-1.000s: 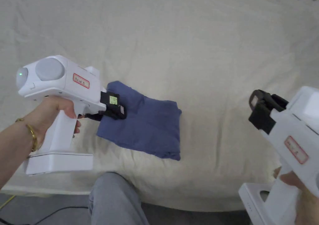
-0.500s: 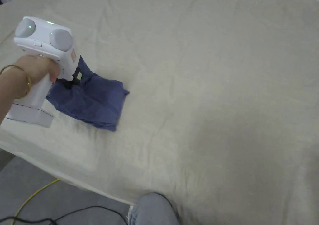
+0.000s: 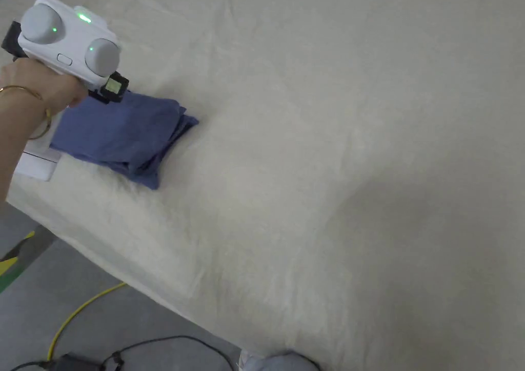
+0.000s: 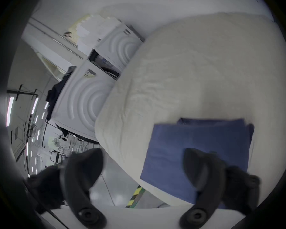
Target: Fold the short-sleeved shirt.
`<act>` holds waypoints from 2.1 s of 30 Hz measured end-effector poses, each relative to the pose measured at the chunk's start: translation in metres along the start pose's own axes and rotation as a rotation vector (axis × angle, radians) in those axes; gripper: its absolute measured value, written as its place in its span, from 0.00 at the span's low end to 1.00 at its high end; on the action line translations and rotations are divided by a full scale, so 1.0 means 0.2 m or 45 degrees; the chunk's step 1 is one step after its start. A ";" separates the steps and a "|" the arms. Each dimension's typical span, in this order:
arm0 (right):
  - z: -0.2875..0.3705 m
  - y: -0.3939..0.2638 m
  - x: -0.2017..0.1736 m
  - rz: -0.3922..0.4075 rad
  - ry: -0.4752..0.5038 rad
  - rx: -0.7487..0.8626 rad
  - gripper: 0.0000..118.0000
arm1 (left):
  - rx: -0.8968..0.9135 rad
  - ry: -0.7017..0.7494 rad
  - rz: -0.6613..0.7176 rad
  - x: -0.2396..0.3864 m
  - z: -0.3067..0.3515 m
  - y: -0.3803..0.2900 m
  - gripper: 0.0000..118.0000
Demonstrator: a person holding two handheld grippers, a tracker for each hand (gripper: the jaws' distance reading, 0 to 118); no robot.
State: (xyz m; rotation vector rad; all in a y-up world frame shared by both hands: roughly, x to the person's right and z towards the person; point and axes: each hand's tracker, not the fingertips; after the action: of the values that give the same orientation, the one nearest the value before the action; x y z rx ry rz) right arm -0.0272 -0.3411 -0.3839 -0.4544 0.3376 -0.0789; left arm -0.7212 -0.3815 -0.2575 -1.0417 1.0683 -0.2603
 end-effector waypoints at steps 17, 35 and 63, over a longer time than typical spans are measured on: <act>0.32 0.21 0.14 0.127 0.091 0.207 0.00 | 0.855 -0.383 0.532 0.08 1.34 0.20 0.99; 0.52 0.31 0.34 0.211 -0.056 0.388 0.00 | 1.073 -0.975 0.594 0.86 2.02 -0.27 0.83; 0.55 0.00 0.33 0.187 -0.022 0.289 0.00 | 1.060 -0.975 0.409 1.02 2.03 -0.58 0.00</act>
State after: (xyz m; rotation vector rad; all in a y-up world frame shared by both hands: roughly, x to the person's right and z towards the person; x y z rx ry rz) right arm 0.0723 -0.3060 -0.3110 -0.2048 0.3395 0.0302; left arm -0.2535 -0.3386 -0.2514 -0.1551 0.3336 -0.0152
